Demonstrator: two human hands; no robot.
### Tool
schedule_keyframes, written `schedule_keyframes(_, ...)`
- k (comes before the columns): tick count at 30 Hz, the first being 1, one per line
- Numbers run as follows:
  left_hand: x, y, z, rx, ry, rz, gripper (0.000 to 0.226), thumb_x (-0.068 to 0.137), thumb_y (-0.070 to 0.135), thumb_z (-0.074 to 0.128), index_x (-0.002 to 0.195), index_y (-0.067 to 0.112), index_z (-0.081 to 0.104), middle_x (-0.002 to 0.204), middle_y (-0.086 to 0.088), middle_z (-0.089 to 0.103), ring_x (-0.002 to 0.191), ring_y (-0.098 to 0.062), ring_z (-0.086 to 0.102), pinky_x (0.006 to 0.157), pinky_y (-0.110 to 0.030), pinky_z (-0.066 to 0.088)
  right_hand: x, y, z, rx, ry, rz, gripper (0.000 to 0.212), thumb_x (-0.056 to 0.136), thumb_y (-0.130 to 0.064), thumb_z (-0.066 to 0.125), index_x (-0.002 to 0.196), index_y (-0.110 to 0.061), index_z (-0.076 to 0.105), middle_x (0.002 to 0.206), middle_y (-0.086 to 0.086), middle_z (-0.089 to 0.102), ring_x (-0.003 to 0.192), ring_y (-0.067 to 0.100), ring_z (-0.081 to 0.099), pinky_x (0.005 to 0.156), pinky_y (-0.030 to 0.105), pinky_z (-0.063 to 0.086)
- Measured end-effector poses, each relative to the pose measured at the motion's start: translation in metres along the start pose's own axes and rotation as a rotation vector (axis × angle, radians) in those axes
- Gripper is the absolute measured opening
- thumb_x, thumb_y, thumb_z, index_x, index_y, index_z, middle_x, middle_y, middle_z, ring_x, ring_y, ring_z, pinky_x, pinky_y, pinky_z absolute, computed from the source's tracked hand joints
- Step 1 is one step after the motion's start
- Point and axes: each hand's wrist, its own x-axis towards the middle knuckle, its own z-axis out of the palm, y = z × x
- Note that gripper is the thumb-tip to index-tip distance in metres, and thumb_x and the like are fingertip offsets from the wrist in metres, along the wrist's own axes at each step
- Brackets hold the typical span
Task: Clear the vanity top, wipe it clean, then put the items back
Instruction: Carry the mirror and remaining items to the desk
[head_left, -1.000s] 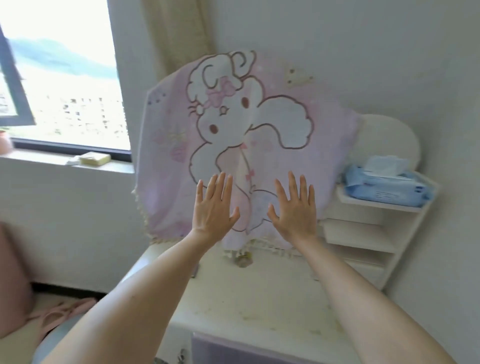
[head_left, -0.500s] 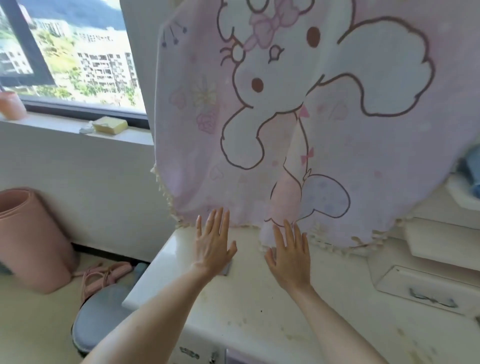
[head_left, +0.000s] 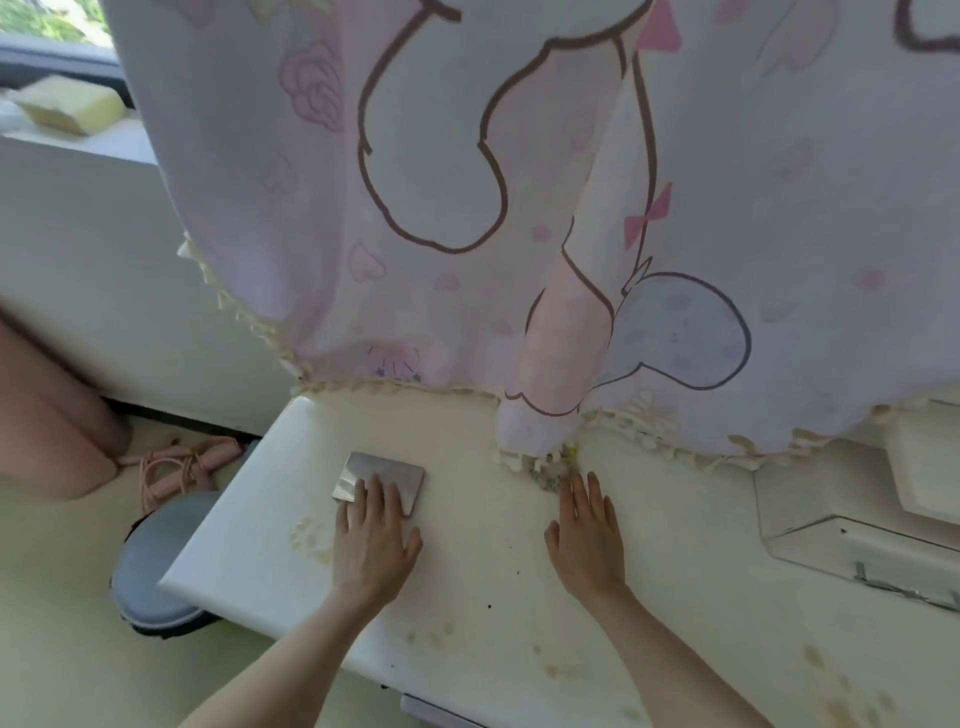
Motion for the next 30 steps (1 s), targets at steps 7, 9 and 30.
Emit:
schedule_keyframes(7, 0.001, 0.003, 0.014, 0.027, -0.055, -0.027, 0.069, 0.075, 0.042, 0.033, 0.117, -0.006, 0.061, 0.124, -0.023, 0.058, 0.114, -0.038, 0.056, 0.086, -0.053, 0.048, 0.024, 0.006, 0.022, 0.024, 0.003, -0.066, 0.062, 0.06, -0.016, 0.079, 0.118, -0.002, 0.062, 0.121, 0.014, 0.063, 0.113, 0.035, 0.059, 0.086, 0.052, 0.05)
schedule_keyframes(9, 0.0, 0.007, 0.015, 0.014, -0.046, -0.027, 0.069, 0.076, 0.042, 0.033, 0.116, -0.006, 0.061, 0.123, -0.024, 0.058, 0.113, -0.039, 0.056, 0.086, -0.053, 0.048, 0.021, 0.004, 0.022, 0.025, 0.0, -0.064, 0.063, 0.057, -0.017, 0.081, 0.115, -0.005, 0.064, 0.116, 0.012, 0.065, 0.108, 0.034, 0.061, 0.084, 0.05, 0.052)
schedule_keyframes(30, -0.034, 0.054, 0.027, 0.042, -0.011, 0.456, 0.061, 0.076, 0.044, 0.039, 0.119, 0.008, 0.062, 0.127, -0.008, 0.06, 0.12, -0.026, 0.052, 0.106, -0.047, 0.017, -0.016, 0.019, 0.02, 0.095, 0.146, -0.096, 0.052, 0.049, -0.02, 0.074, 0.097, -0.011, 0.057, 0.131, 0.016, 0.052, 0.126, 0.034, 0.036, 0.093, 0.045, 0.039)
